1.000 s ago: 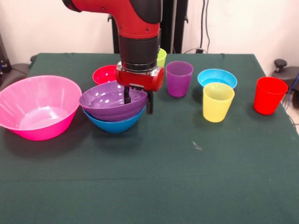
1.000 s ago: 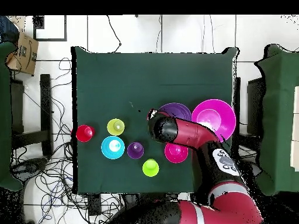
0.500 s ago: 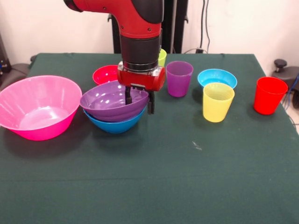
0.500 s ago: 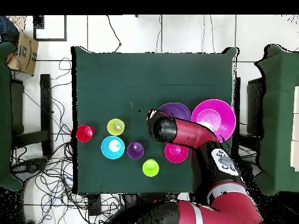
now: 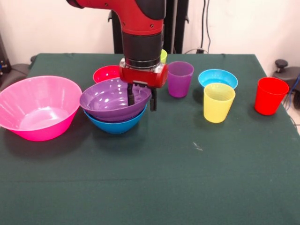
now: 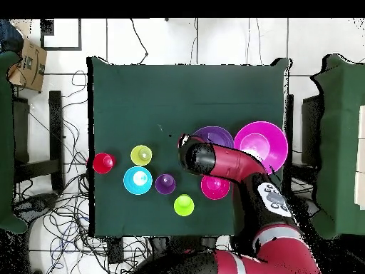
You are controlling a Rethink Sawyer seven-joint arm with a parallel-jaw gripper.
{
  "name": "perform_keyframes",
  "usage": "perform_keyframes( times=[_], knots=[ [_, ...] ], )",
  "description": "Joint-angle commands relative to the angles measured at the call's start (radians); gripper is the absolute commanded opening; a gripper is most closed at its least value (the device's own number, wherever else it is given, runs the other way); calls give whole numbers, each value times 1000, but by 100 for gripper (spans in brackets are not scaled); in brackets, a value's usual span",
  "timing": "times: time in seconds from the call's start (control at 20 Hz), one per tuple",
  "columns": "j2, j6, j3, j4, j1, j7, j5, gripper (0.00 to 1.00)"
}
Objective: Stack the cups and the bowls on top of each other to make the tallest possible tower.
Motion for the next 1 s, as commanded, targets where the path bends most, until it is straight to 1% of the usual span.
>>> perform_keyframes(
  times=[0.05,0.35,0.6,1.0],
  knots=[
    [-27,166,78,59,44,15,-27,100],
    [-46,194,85,65,43,18,-22,100],
    [-45,197,82,62,43,19,-25,100],
    [-66,217,81,68,44,17,-27,100]
  ],
)
